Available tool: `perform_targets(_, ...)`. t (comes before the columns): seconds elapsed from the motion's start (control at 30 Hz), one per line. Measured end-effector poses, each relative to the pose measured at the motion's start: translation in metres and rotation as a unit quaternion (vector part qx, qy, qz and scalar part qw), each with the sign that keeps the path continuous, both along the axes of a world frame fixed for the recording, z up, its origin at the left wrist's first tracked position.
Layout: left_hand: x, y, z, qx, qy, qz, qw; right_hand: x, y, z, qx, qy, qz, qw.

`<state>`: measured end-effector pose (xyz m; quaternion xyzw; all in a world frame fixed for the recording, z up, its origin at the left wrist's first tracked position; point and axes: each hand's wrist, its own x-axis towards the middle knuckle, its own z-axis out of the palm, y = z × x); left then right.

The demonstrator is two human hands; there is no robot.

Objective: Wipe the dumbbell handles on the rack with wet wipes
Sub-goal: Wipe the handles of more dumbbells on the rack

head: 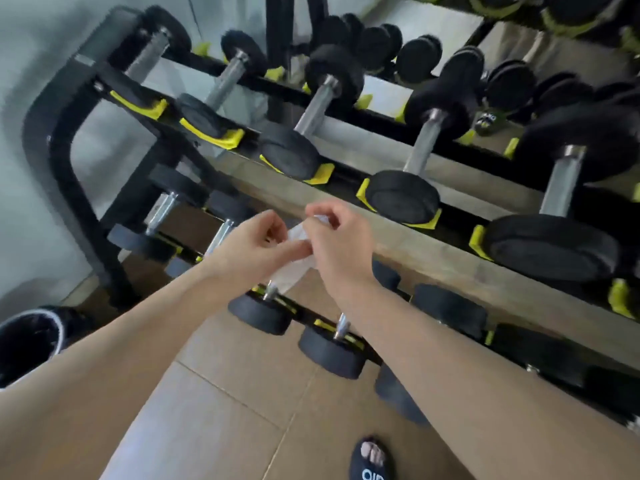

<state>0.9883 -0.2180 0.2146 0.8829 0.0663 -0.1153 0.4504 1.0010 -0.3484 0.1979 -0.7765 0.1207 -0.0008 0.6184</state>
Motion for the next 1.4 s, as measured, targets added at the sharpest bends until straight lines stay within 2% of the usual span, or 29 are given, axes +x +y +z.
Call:
perform_targets(0.23,0.081,-0.085,0.030,0.125,-0.049,-0.172,0.976,0.049,-0.104,0.020,0.000,-0.026,-0.043,0.999)
perform_targets(0.5,0.136,-0.163,0.047,0.073,-0.125,-0.223,0.964,0.073,-0.170,0.028,0.028,-0.058,-0.100,0.993)
perform_targets(0.63,0.150,-0.206,0.051,0.038,-0.125,-0.261,0.956,0.080,-0.199,0.031,-0.042,-0.065,-0.136,0.988)
perform_targets(0.73,0.164,-0.223,0.047,0.071,-0.141,-0.284,0.946,0.085,-0.216,0.032,-0.054,-0.041,-0.169,0.983)
perform_targets(0.87,0.176,-0.227,0.046,0.043,-0.158,-0.282,0.945,0.090,-0.224,0.038,0.021,-0.014,-0.180,0.983)
perform_targets(1.03,0.187,-0.247,0.040,0.025,-0.118,-0.317,0.941,0.097,-0.238,0.044,0.028,-0.022,-0.219,0.975)
perform_targets(1.17,0.197,-0.249,0.046,-0.008,-0.085,-0.239,0.967,0.106,-0.245,0.041,-0.008,0.014,-0.208,0.978)
perform_targets(1.23,0.207,-0.238,0.050,-0.015,-0.076,-0.199,0.977,0.112,-0.240,0.039,0.007,0.039,-0.187,0.981)
perform_targets(1.3,0.219,-0.221,0.049,0.013,-0.088,-0.170,0.981,0.119,-0.231,0.037,0.021,0.058,-0.161,0.985)
perform_targets(1.4,0.225,-0.198,0.033,0.096,-0.094,-0.178,0.975,0.131,-0.213,0.034,-0.006,0.062,-0.131,0.989)
